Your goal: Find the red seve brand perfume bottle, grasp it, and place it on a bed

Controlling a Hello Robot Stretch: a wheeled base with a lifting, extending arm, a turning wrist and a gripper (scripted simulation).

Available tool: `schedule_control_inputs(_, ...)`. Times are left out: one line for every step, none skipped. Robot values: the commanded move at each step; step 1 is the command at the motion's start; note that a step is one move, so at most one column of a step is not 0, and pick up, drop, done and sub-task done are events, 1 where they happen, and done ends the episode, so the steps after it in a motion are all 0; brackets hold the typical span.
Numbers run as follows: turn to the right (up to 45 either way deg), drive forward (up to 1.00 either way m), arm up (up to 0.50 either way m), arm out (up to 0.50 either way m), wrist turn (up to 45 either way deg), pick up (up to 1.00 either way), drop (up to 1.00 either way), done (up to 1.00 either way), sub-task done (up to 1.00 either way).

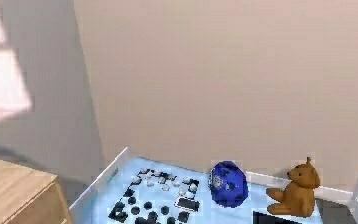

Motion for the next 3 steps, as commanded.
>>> schedule_control_inputs(42.0, 0.0, 0.0, 0.0, 0.0, 0.0, 0.0, 0.0, 0.0)
schedule_control_inputs(-45.0, 0.0, 0.0, 0.0, 0.0, 0.0, 0.0, 0.0, 0.0)
schedule_control_inputs(-3.0, 0.0, 0.0, 0.0, 0.0, 0.0, 0.0, 0.0, 0.0)
